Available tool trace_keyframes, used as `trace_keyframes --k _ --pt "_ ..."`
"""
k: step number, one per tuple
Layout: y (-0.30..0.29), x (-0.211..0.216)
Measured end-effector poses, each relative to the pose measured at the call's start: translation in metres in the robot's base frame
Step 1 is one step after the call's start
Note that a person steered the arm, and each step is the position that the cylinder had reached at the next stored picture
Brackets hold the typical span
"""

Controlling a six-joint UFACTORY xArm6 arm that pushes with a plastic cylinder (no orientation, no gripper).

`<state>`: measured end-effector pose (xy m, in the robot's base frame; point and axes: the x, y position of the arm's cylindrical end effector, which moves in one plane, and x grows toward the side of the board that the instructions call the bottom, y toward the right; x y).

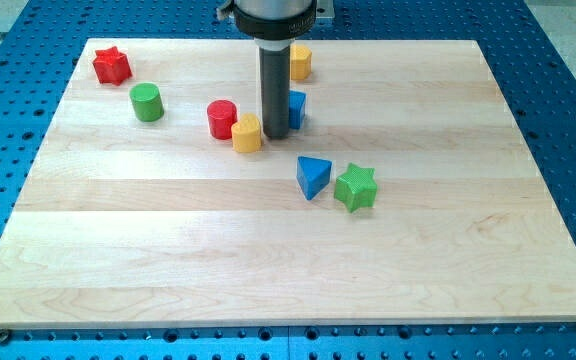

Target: Push the blue cube horizontal to the yellow hexagon

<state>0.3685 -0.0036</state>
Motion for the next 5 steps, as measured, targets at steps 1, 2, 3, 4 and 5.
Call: trace_keyframes --k 1,2,3,4,5 --pt "0.005 -0.035" --pt "-0.018 -0.041" --pt "0.092 -0.049" --pt "0.177 -0.084" --pt "0.058 -0.059"
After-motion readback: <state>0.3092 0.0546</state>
